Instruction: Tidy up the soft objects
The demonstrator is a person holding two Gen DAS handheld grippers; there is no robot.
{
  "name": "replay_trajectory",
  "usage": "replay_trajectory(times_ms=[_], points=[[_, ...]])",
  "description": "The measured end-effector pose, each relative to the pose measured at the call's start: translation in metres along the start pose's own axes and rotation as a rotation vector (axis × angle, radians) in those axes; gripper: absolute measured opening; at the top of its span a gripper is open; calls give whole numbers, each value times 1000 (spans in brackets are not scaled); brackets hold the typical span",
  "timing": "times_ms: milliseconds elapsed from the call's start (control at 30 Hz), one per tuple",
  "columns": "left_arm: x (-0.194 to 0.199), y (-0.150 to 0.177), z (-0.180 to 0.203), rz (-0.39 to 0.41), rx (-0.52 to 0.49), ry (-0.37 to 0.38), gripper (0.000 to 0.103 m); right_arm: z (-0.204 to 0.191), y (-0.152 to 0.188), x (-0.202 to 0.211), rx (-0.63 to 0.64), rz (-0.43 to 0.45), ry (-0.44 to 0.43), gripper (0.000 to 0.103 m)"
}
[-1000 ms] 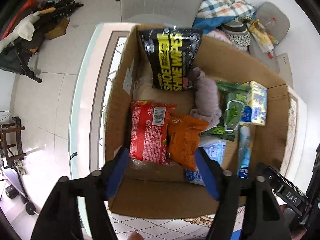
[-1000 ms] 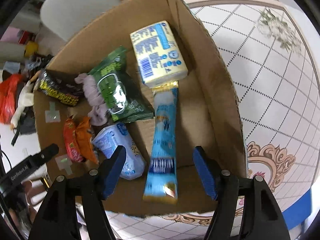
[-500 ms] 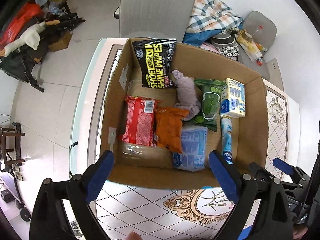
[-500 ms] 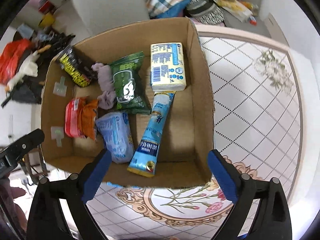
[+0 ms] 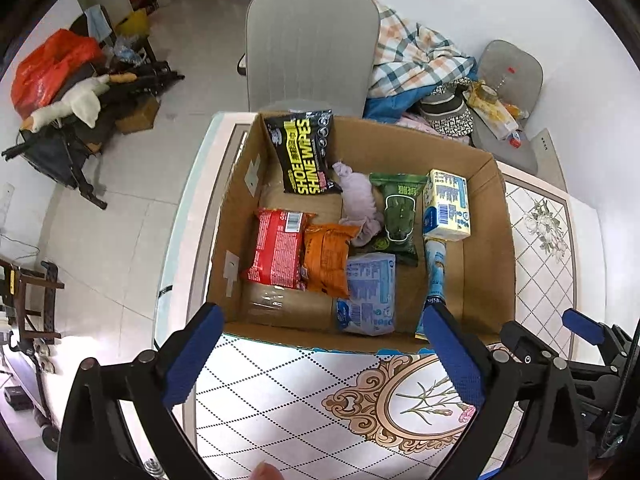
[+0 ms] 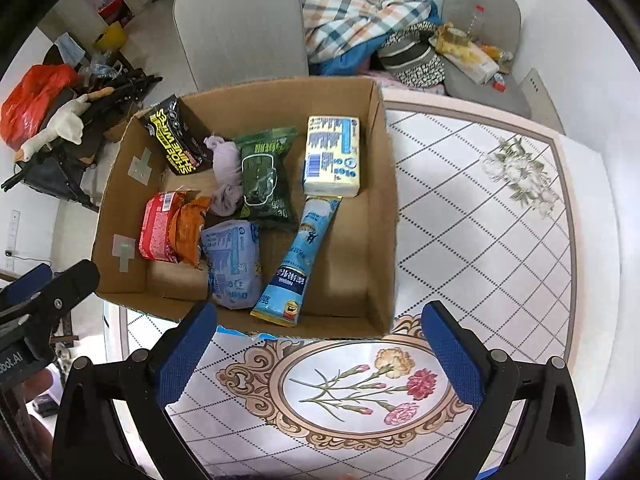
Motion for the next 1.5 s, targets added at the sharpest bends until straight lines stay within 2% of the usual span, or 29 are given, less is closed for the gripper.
replay_trajectory(times_ms=[200,367,667,933,1233,1500], points=[[16,3,10,32,-22,-17,102,11,4,14,-6,22,2,103],[57,9,22,85,-37,-10,102,18,12,40,-6,47,-14,103],[134,30,36,192,-56,-26,102,29,36,145,14,209,-37,103],[175,44,40,229,-55,-16,102,26,51,207,52,304,-9,103],[204,55,41,275,-47,-16,102,27,64,245,45,363,-11,103],[207,62,42,277,-53,-30,102,35,67,251,25,370,4,103]])
Point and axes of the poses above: each gripper's, at about its wrist camera, not at the fingertips, and x roughly against the way its jaws point, z to its right, y to its underside, the point moved 6 cm from there along -x, roughly the way its jaws point, and after that the axes turned 4 degrees about y, right-handed, at the moved point
